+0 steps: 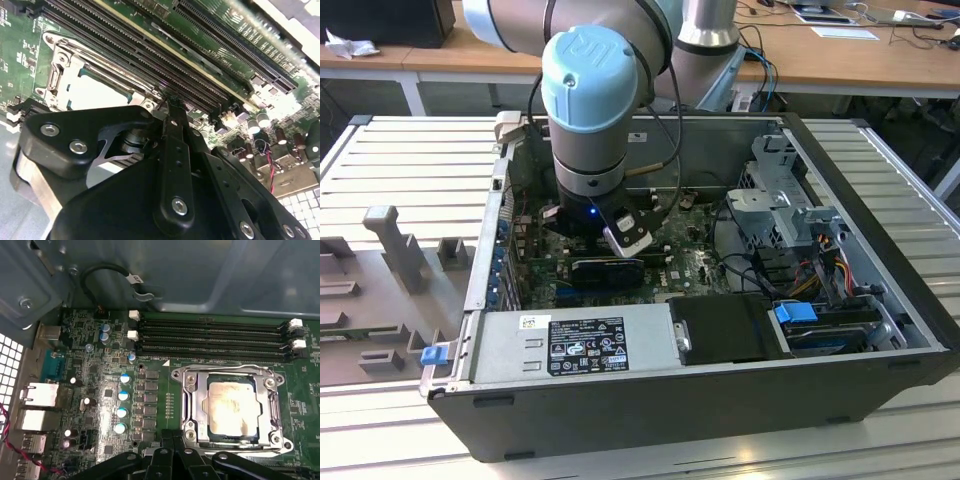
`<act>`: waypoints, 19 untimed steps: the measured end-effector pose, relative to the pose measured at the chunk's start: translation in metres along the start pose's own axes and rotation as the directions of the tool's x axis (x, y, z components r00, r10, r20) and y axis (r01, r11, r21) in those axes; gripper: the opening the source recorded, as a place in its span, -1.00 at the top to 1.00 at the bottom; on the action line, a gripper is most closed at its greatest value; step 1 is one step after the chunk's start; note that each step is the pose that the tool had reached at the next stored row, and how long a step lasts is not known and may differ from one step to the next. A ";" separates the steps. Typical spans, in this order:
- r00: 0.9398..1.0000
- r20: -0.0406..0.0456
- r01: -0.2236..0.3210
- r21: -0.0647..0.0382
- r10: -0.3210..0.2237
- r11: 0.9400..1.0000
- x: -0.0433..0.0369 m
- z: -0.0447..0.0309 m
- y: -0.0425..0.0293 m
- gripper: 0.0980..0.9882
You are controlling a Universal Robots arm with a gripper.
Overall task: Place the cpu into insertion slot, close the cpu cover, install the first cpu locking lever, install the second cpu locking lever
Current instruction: 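Install the second cpu locking lever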
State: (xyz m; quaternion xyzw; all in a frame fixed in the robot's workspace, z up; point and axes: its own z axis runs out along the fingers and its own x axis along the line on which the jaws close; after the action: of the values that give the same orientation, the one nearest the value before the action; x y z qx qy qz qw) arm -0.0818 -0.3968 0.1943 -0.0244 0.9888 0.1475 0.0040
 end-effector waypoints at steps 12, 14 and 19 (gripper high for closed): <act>1.000 0.000 0.000 -0.005 0.000 1.000 0.0000 -0.0128 0.0014 0.98; 1.000 0.000 0.000 -0.005 0.000 1.000 -0.0001 -0.0179 0.0029 0.98; 1.000 0.000 0.000 -0.005 0.000 1.000 -0.0003 -0.0277 0.0059 0.98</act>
State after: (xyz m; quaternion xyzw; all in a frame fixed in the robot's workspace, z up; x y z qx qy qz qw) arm -0.0818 -0.3992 0.2224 -0.0244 0.9884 0.1500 0.0041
